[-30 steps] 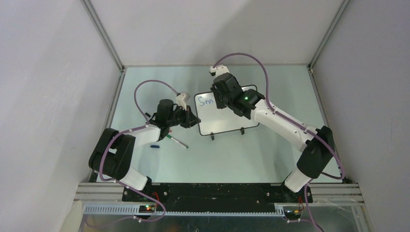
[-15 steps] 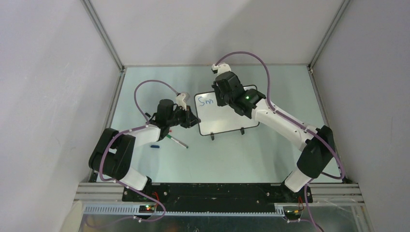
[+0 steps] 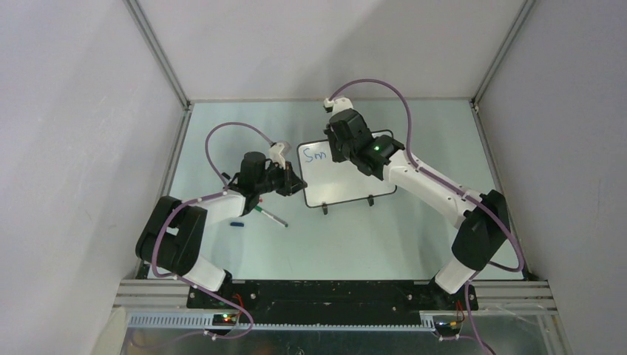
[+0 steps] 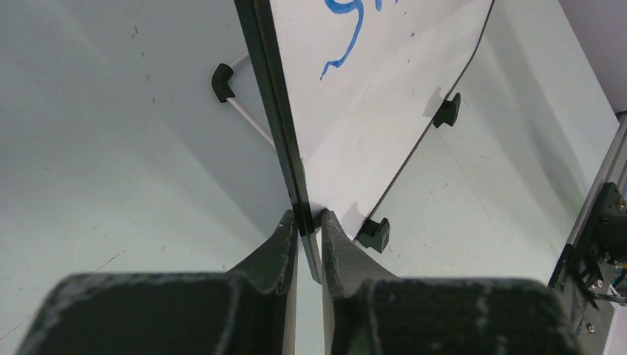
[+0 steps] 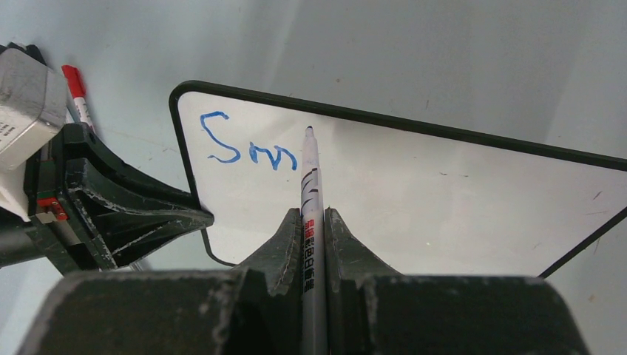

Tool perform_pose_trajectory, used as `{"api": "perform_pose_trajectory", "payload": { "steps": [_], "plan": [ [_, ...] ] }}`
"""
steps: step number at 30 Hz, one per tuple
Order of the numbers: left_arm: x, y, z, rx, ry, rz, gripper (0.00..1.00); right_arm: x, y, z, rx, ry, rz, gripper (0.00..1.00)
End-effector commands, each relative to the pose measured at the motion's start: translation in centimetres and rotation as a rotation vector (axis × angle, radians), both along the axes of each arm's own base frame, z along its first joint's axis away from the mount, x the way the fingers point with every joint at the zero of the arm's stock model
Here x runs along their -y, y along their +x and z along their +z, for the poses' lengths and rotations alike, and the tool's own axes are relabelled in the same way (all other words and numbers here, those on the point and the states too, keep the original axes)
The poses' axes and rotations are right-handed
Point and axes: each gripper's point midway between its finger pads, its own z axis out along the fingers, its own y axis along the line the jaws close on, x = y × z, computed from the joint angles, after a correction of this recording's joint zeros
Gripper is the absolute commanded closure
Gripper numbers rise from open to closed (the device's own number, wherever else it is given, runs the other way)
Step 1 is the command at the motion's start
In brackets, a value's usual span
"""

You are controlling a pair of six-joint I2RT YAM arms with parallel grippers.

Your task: Write a sentence on the whiteboard

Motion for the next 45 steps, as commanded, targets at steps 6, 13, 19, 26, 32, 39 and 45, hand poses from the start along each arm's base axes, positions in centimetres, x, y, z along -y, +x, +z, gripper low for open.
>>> {"api": "perform_pose_trajectory", "payload": {
  "steps": [6,13,19,26,32,39,45],
  "plan": [
    [0.4,-0.2,0.4,0.034,0.041,-0.029,1.0,-0.5,0.9,-0.4,0.006,-0.004,-0.002,1.0],
    [0.3,-0.2,0.4,0.035,0.042,-0.028,1.0,-0.6,1.1,-0.5,0.005,-0.007,-0.005,1.0],
    [0.4,-0.2,0.5,0.037,0.042,-0.031,1.0,-0.4,1.3,-1.0,-0.004,-0.019,-0.017,1.0],
    [0.4,-0.2,0.4,0.037,0.045,-0.03,1.0,-0.5,1.4,-1.4,-0.016,-0.022,-0.015,1.0],
    [0.4,-0.2,0.4,0.036,0.048,-0.029,1.0,0.1,1.6,-1.3,-0.012,-0.026,-0.043,1.0],
    [0.4,-0.2,0.3,0.034,0.049,-0.03,1.0,-0.3,1.4,-1.2,-0.022,-0.005,-0.019,1.0],
    [0.4,-0.2,0.3,0.036,0.052,-0.03,1.0,0.2,1.5,-1.0,-0.013,-0.008,-0.04,1.0]
  ]
}}
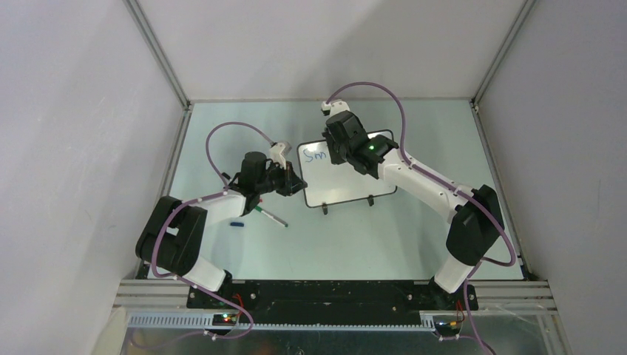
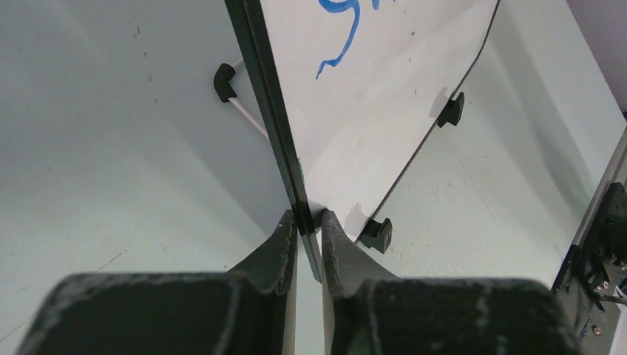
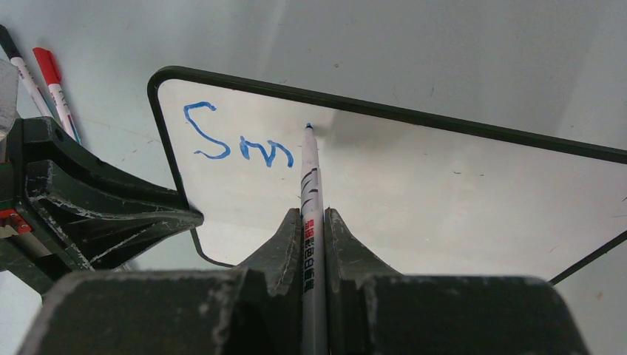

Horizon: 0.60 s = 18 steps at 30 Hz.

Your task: Write a sentence on the whiteboard

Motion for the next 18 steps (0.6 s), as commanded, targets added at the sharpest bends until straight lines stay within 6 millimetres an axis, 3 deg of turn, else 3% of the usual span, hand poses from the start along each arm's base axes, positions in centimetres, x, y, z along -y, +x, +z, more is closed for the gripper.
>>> {"api": "perform_pose_trajectory", "payload": {
  "steps": [1,10,18],
  "plan": [
    [0.3,-0.2,0.4,0.034,0.041,-0.031,1.0,0.2,1.0,1.5,0.033,0.028,-0.034,1.0],
    [0.3,-0.2,0.4,0.035,0.042,-0.03,1.0,-0.3,0.6,1.6,0.026,0.04,-0.003,1.0],
    [0.3,-0.2,0.3,0.031,0.044,-0.032,1.0,-0.4,0.1,2.8,0.039,0.068,0.015,1.0]
  ]
}}
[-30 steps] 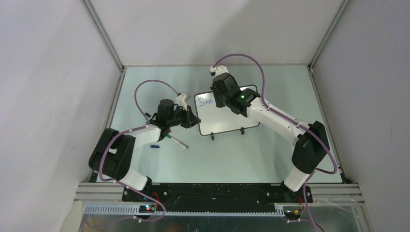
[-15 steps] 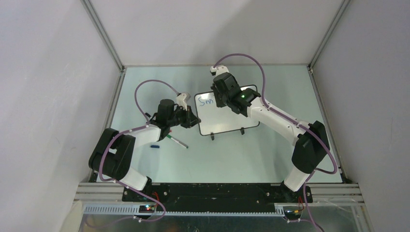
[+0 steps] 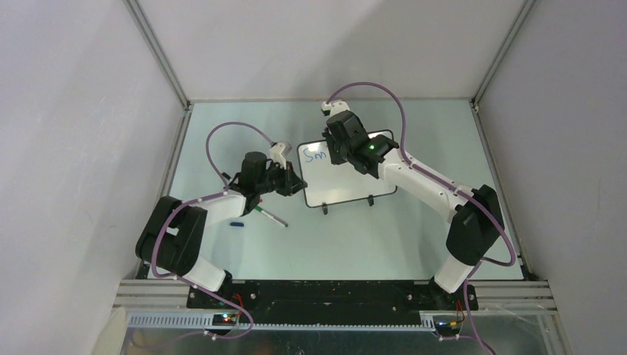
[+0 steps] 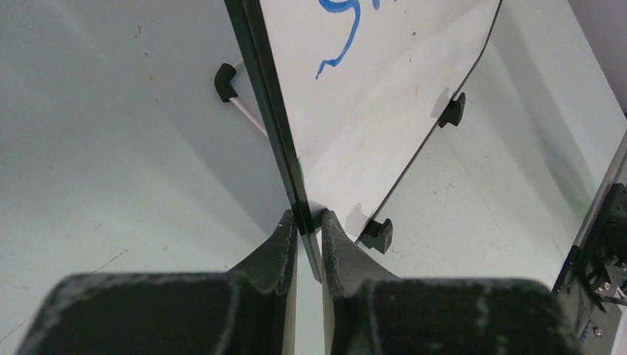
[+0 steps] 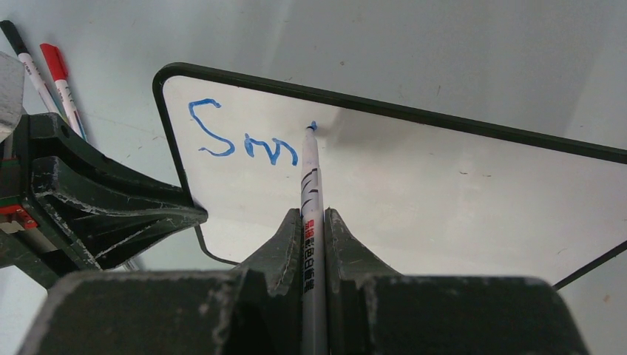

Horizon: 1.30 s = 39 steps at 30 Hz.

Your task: Write a sentence on the whiteboard

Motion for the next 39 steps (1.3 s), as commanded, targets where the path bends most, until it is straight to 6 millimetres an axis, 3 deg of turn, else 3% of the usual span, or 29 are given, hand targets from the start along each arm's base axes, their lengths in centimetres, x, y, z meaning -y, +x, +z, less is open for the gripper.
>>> {"api": "perform_pose_trajectory", "payload": {
  "steps": [1,10,39],
  "plan": [
    [0.3,-0.2,0.4,0.031,0.042,-0.033,1.0,-0.2,0.2,3.1,0.052,0.061,0.003,1.0],
    [0.3,-0.2,0.4,0.034,0.042,-0.033,1.0,0.2,-0.4,4.2,0.089,0.088,0.01,1.0],
    [0.5,-0.3,0.3,0.027,0.035,-0.036,1.0,0.1,-0.5,1.9,0.084,0.056,0.009,1.0]
  ]
}}
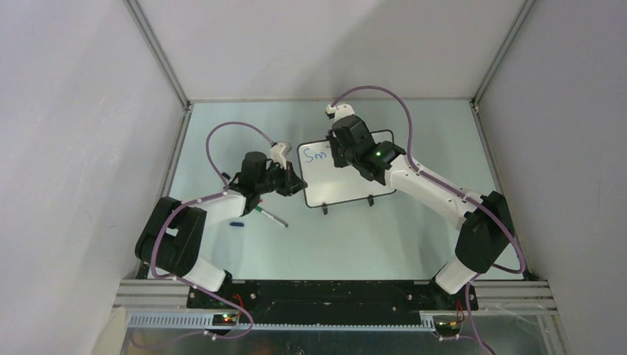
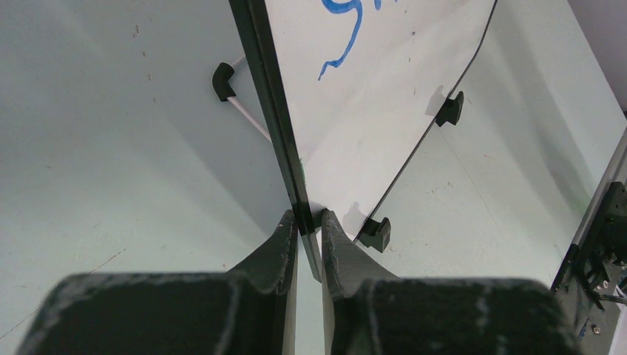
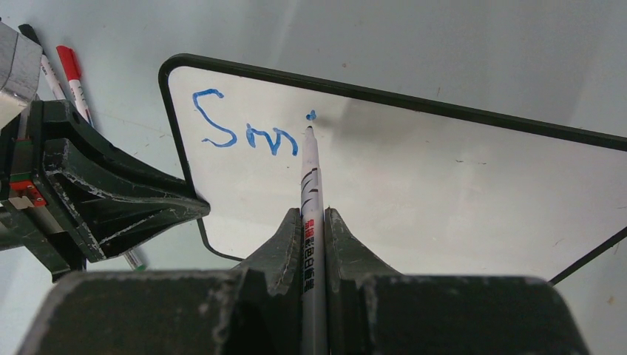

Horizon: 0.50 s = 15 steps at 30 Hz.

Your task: Write a sentence on the whiteboard

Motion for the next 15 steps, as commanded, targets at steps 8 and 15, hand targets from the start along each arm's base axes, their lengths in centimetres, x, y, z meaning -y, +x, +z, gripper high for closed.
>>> {"api": "perform_pose_trajectory", "payload": {
  "steps": [8,15],
  "plan": [
    [0.51,-0.22,0.28,0.03,0.032,-0.035,1.0,-0.24,0.82,1.18,0.049,0.021,-0.01,1.0],
    [0.62,-0.29,0.31,0.029,0.032,-0.039,1.0,-0.26,1.03,0.71,0.039,0.016,-0.014,1.0]
  ]
}}
